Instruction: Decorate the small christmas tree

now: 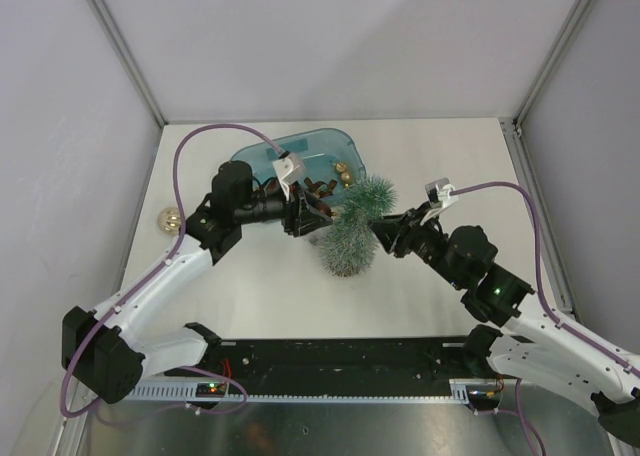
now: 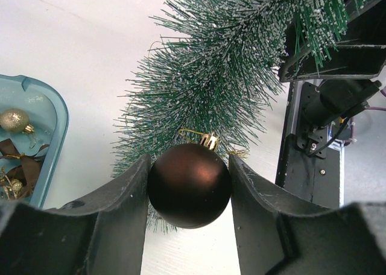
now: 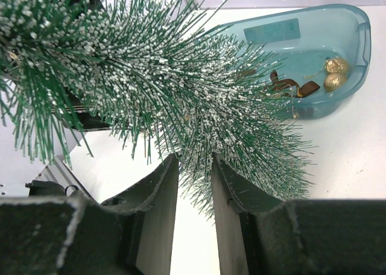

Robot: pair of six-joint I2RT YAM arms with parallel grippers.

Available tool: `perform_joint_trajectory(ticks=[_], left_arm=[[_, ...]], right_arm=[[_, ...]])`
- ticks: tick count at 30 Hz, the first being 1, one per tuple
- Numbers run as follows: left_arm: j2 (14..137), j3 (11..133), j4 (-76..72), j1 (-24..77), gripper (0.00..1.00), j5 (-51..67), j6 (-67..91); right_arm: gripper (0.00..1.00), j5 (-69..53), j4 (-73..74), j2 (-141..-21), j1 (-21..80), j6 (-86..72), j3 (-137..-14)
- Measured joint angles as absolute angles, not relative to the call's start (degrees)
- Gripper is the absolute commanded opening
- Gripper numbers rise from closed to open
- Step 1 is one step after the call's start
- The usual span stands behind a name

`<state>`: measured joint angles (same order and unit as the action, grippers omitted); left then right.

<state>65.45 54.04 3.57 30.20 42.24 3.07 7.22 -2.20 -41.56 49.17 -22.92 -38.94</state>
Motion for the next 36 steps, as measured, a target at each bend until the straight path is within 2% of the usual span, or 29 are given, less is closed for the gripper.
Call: perform_joint_trajectory(ticks=[21, 36], left_arm=[[68.3, 53.3, 2.2, 30.5, 0.19, 39.2, 2.5], [68.9, 54.2, 1.8, 32.3, 0.18, 43.0, 5.8]], right_arm=[[0.32, 6.4, -3.9, -41.3, 49.2, -23.8, -37.3], [0.32, 5.4, -5.1, -42.1, 49.2, -23.8, -37.3]])
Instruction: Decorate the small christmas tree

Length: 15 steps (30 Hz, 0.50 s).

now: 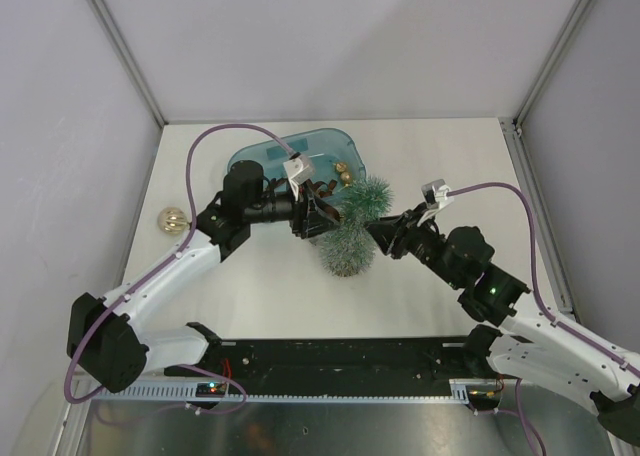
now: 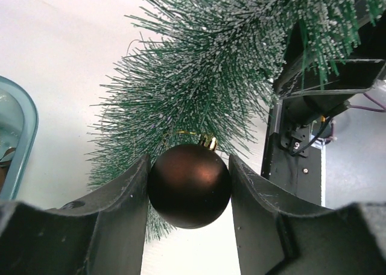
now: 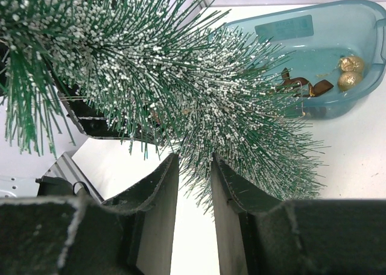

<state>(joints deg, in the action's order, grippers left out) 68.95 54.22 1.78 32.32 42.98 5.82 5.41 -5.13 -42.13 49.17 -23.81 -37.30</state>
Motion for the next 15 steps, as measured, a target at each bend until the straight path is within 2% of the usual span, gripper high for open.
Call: perform_joint_trajectory(ticks=[15], left_arm=[[68.3, 54.2, 0.1, 32.5, 0.17, 45.5, 7.1]], right_arm=[[0.32, 5.1, -5.3, -42.5, 49.2, -24.0, -37.3]])
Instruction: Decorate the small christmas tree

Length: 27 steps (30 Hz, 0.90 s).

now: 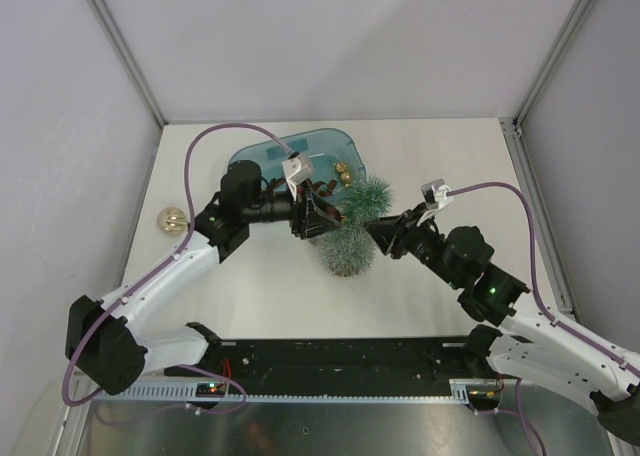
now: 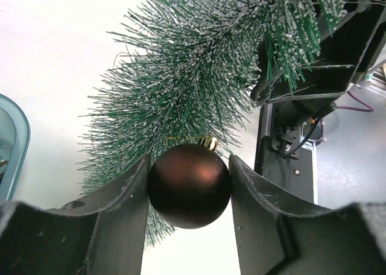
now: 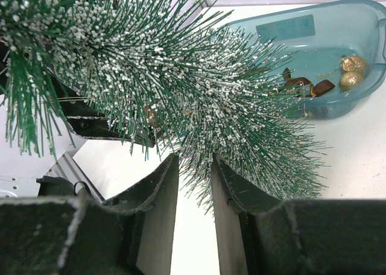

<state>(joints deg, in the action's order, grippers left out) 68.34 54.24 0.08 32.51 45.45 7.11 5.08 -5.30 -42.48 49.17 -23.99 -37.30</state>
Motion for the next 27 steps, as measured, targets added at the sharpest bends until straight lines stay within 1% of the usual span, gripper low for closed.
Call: perform_joint_trajectory(ticks=[14, 27], left_arm=[[68.4, 53.9, -3.1, 35.7, 0.17, 45.1, 7.0], [68.4, 49.5, -4.2, 36.3, 0.18, 44.5, 5.4]], right_arm=[[0.3, 5.1, -5.5, -42.6, 49.2, -24.0, -37.3], [0.29, 5.1, -5.5, -43.0, 49.2, -24.0, -37.3]])
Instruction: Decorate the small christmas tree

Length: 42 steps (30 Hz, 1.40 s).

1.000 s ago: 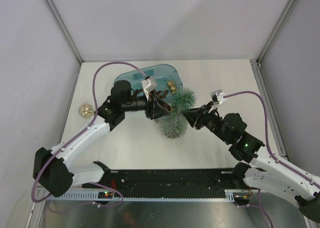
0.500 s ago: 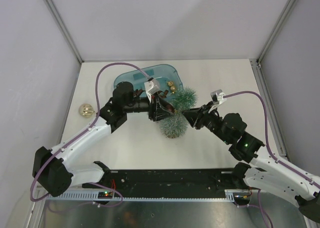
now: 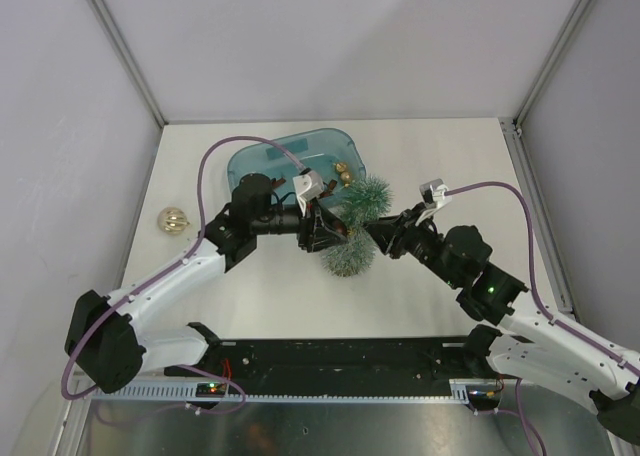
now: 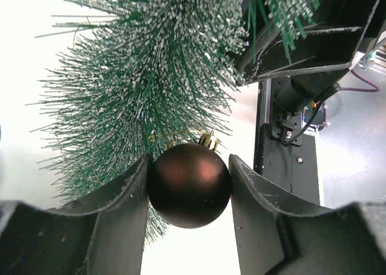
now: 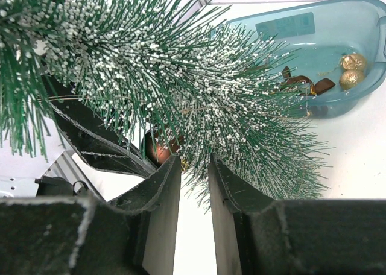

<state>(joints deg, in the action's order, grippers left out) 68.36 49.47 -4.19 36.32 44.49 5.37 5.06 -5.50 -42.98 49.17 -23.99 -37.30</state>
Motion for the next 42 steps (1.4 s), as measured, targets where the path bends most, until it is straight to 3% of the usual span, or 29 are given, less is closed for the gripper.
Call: perform_joint_trajectory(ticks=[3, 9, 13, 19, 34, 38, 42], left_arm=[[68.4, 48.7, -4.4, 36.6, 0.23, 43.6, 4.5], [68.3, 47.5, -4.8, 36.6, 0.44, 41.5, 3.5], [68.0, 47.5, -4.9, 36.6, 0.64, 40.8, 3.4], [67.5, 47.5, -5.0, 36.6, 0.79, 40.5, 3.4], [65.3, 44.1, -5.0, 34.6, 0.83, 40.5, 5.2], [64.2, 44.0, -4.9, 31.1, 0.97, 40.4, 6.3], [64.4, 46.1, 0.7, 26.1, 0.99, 38.3, 5.5]], right_arm=[[0.29, 5.1, -5.5, -43.2, 49.2, -24.0, -37.3], [0.29, 5.1, -5.5, -43.2, 49.2, -24.0, -37.3], [0.29, 5.1, -5.5, -43.2, 49.2, -24.0, -37.3], [0.29, 5.1, -5.5, -43.2, 49.2, -24.0, -37.3], [0.29, 5.1, -5.9, -43.2, 49.3, -24.4, -37.3], [0.29, 5.1, -5.9, -43.2, 49.3, -24.4, -37.3], [0.29, 5.1, -5.7, -43.0, 49.3, -24.4, -37.3]])
